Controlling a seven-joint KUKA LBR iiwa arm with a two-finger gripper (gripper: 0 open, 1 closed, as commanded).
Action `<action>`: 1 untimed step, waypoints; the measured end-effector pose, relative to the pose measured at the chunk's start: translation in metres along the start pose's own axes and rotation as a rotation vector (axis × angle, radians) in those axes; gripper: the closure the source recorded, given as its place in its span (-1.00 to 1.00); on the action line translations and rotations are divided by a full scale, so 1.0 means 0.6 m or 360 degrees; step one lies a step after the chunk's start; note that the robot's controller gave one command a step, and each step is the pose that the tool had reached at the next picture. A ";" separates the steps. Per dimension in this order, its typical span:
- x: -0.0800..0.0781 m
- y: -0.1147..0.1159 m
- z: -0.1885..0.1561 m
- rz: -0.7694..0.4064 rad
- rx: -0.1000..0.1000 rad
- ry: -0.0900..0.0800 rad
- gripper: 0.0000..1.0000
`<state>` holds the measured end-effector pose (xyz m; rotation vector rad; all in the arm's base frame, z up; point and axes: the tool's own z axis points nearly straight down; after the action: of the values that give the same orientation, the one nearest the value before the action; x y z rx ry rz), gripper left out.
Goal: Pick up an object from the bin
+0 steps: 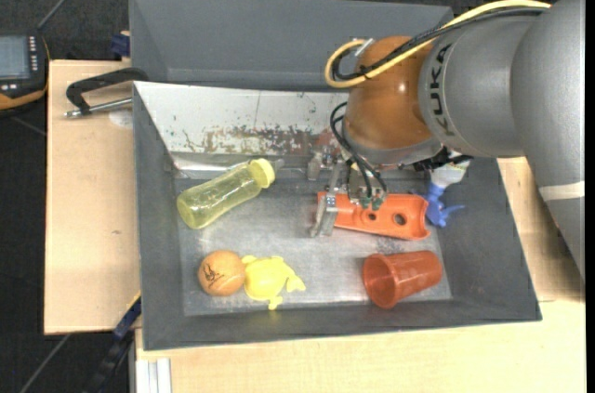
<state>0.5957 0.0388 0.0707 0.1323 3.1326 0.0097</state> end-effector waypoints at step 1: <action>0.001 -0.029 -0.001 0.0318 -0.0002 0.0003 -1.00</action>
Offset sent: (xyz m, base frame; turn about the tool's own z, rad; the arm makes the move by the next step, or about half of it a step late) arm 0.0018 -0.0855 0.0029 0.2295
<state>0.5937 0.0216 0.0711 0.4444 3.1061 0.0124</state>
